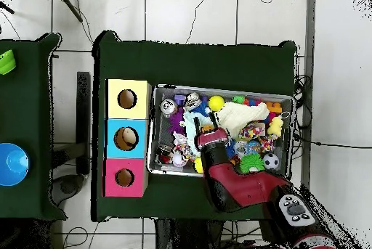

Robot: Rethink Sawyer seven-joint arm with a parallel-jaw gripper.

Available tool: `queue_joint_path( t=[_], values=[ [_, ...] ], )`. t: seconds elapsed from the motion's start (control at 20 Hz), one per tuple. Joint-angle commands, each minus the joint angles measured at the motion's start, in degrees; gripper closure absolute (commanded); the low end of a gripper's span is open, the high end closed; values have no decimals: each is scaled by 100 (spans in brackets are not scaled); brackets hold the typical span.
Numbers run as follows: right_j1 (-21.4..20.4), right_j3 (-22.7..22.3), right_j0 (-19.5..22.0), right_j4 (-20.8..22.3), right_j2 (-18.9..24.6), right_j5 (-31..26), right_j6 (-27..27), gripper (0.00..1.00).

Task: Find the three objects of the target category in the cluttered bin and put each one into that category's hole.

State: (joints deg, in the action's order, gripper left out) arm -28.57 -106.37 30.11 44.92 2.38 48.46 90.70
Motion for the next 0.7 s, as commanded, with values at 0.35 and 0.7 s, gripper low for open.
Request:
queue_joint_path(
  t=[0.35, 0.7],
  values=[
    [184, 1145, 447, 1457, 379, 30, 975, 0],
    [207, 1175, 492, 1546, 410, 25, 936, 0]
  ],
)
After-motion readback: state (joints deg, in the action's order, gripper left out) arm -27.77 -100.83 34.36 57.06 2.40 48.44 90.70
